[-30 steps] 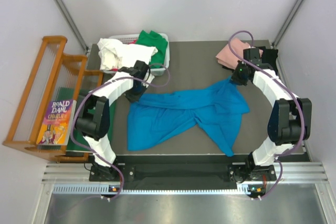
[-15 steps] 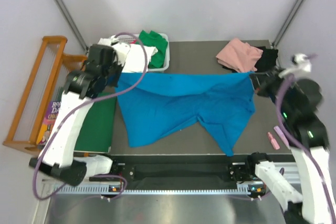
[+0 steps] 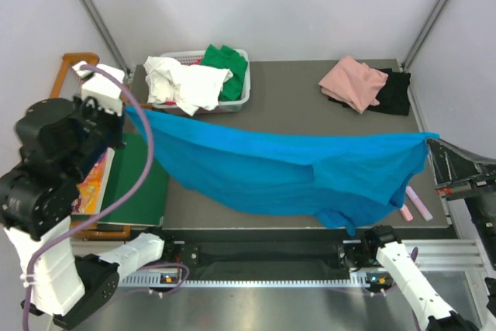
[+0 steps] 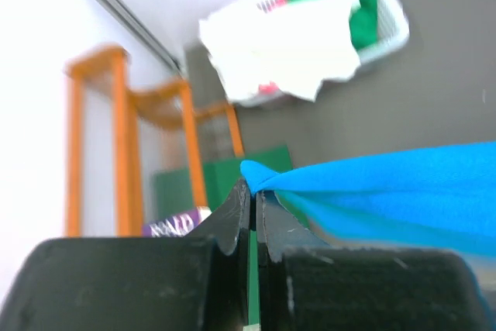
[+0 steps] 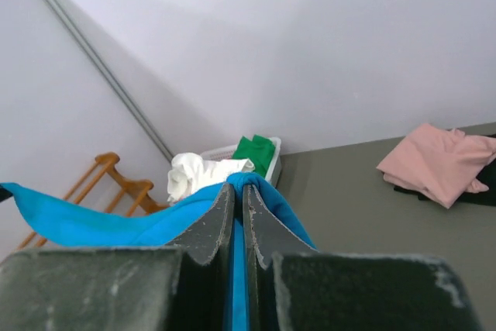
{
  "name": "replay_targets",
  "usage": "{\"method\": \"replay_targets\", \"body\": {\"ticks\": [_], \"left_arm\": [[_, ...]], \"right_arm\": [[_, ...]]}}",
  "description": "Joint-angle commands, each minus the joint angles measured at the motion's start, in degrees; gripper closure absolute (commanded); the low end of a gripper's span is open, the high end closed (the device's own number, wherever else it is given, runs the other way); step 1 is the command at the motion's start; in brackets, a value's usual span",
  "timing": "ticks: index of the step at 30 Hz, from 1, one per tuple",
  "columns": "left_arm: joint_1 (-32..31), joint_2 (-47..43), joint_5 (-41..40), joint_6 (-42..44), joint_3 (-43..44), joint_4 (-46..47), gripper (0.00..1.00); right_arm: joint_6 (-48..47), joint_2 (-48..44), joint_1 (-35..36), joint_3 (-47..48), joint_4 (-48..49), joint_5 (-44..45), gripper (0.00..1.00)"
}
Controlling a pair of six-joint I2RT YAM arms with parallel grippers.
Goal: Fold and stack the t-shirts
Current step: Flatten the tshirt out
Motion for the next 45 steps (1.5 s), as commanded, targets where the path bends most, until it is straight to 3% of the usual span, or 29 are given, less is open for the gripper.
{"method": "replay_targets", "body": {"ticks": [1, 5, 9, 13, 18, 25, 31, 39, 45], "left_arm": [[0.26, 2.87, -3.39, 1.47, 7.95, -1.40, 1.00], [0.26, 1.21, -2.61, 1.21, 1.74, 0.26, 1.00], [0.26, -1.08, -3.75, 1.73, -14.86, 6.40, 1.00], [0.26, 0.93, -3.48, 2.43, -31.80, 13.87, 1.00], [0.52, 7.78, -6.56, 5.16, -39.50, 24.25, 1.00], [2.37, 25.51, -9.37, 8.41, -36.79, 33.13, 1.00], [6.14, 40.55, -11.39, 9.47, -27.47, 34.20, 1.00], [8.34, 49.62, -12.01, 9.12, -20.62, 34.20, 1.00], [8.96, 51.04, -11.05, 8.59, -17.44, 33.40, 1.00]], "right_arm": [[0.21, 3.14, 0.61, 2.38, -1.03, 1.06, 1.00], [1.44, 3.14, 0.52, -0.25, -1.74, 4.13, 1.00], [2.41, 6.21, 0.61, -4.03, -3.32, 8.44, 1.00], [2.77, 10.69, 0.52, -11.84, 2.47, 10.38, 1.00], [1.89, 19.91, 0.52, -21.43, 11.35, 12.49, 1.00], [2.32, 38.18, -1.85, -23.99, 20.58, 11.08, 1.00], [2.06, 47.96, -4.05, -20.30, 23.22, 11.17, 1.00], [2.24, 57.43, -8.18, -14.07, 24.63, 8.98, 1.00], [2.50, 64.93, -9.24, -10.63, 23.31, 7.13, 1.00]]}}
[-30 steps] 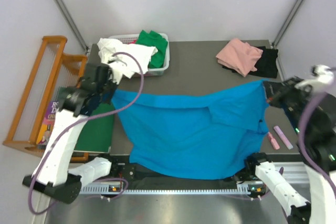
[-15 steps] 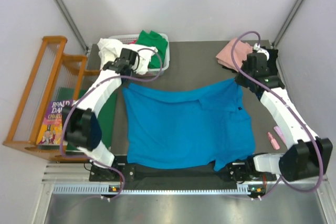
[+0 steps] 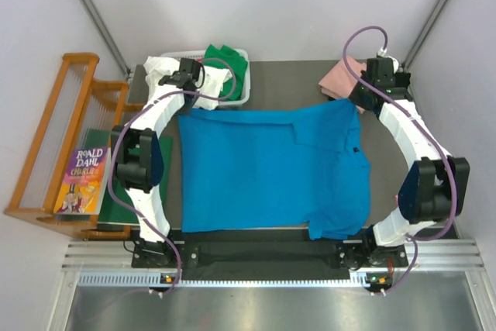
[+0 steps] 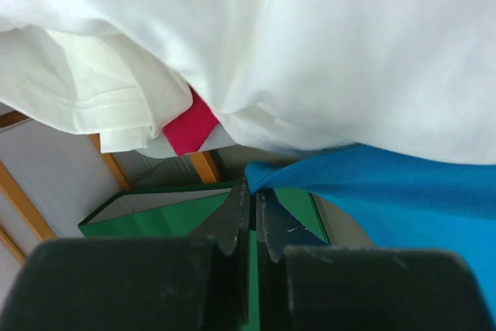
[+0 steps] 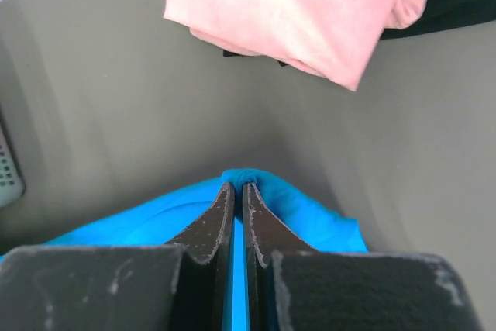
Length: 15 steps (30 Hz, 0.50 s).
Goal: Fold and stack the t-shirts
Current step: Flatten the tshirt out, then fold the tshirt
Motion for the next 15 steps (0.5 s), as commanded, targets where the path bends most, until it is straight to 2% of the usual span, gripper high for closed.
{"method": "replay_targets", "body": {"ticks": [1, 10, 15], "left_arm": [[0.74, -0.78, -1.08, -0.26, 2.99, 1.19, 1.00], [0.66, -4.56, 3.49, -3.43, 0.89, -2.77, 1.00], [0.66, -7.46, 4.37, -3.52, -2.36, -2.24, 1.00]], "right_arm": [[0.19, 3.66, -0.69, 2.92, 2.02, -1.42, 1.00], [2.29, 5.60, -0.78, -0.42, 2.20, -5.20, 1.00], [1.15, 7.88, -0.69, 3.70, 0.53, -4.59, 1.00]]}}
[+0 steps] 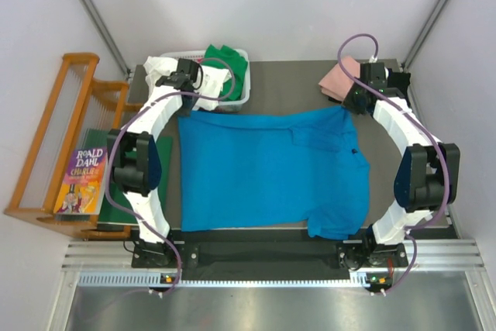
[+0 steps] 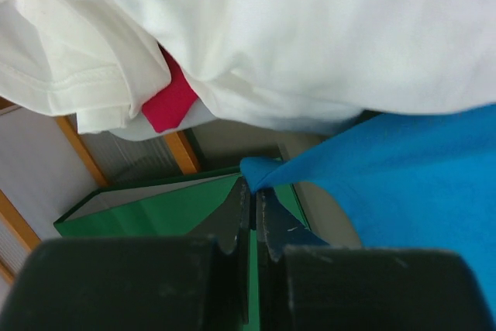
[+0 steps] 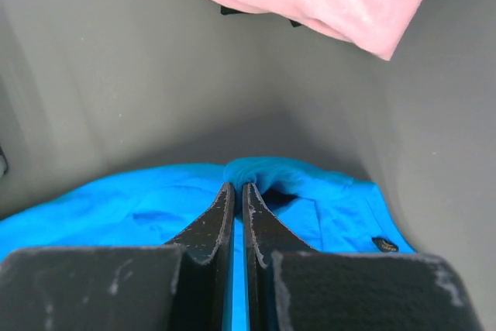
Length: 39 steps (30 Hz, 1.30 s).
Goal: Fold and stack the t-shirts
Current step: Fold the tshirt
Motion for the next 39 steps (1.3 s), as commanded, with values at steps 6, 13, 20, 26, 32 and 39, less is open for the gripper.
{"method": "replay_targets", "body": {"ticks": [6, 13, 20, 26, 32, 39], "left_arm": [[0.37, -7.23, 1.49, -1.66, -3.75, -0.56, 1.00], [0.20, -9.43, 2.90, -1.83, -5.86, -0.73, 1.00], [-0.16, -10.13, 3.25, -2.19, -5.95, -1.70, 1.00], [-0.24, -10.92, 3.60, -2.45, -6.30, -1.96, 1.00], [-0.59, -11.54, 3.78, -2.80, -6.21, -2.84, 1.00], [-1.21, -12.95, 4.74, -3.42, -6.65, -3.28, 1.00]], "right_arm": [[-1.21, 6.56, -0.78, 9.31, -1.99, 1.06, 1.00], [-1.39, 7.26, -0.87, 7.82, -2.52, 2.11, 1.00], [-0.86, 3.41, -1.48, 7.30, -2.87, 3.61, 1.00], [-0.60, -2.04, -2.18, 6.42, -4.02, 3.70, 1.00], [-0.86, -4.34, -2.54, 4.75, -5.69, 3.69, 1.00], [0.10, -1.18, -2.62, 0.35, -5.25, 1.94, 1.00]]}}
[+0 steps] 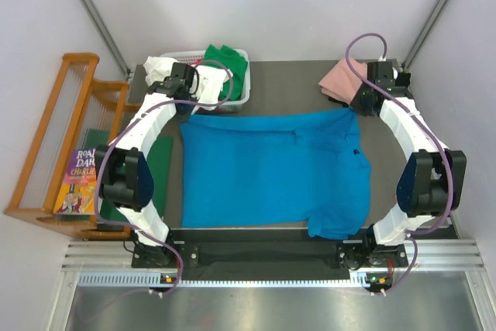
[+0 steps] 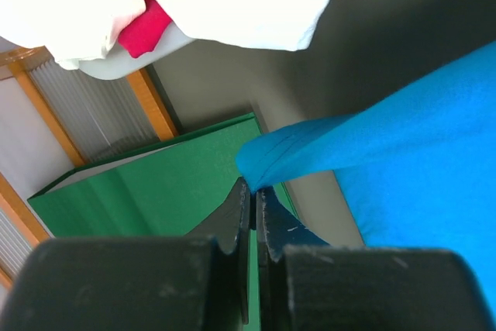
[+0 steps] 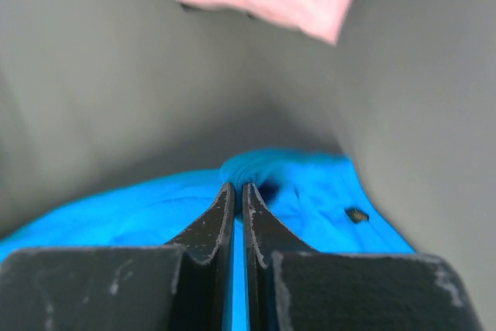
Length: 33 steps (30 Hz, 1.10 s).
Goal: Fold and stack the t-shirts
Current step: Fold the tshirt
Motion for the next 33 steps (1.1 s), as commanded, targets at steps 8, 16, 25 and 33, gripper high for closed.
{"method": "replay_targets", "body": {"ticks": [8, 16, 25, 33], "left_arm": [[-1.10, -3.70, 0.35, -1.12, -0.51, -1.21, 1.00], [-1.54, -3.44, 1.05, -1.21, -2.71, -1.65, 1.00], [-2.60, -2.30, 1.32, -2.88, -5.60, 0.53, 1.00], [-3.56, 2.71, 6.49, -4.29, -11.49, -0.42, 1.00]], "right_arm": [[0.48, 7.30, -0.66, 0.25, -0.29, -1.15, 1.00], [1.27, -1.57, -0.75, -6.07, 2.60, -1.85, 1.00], [1.18, 2.37, -0.66, -2.13, 1.81, -2.73, 1.00], [1.18, 2.11, -0.74, -1.85, 2.60, -2.82, 1.00]]}}
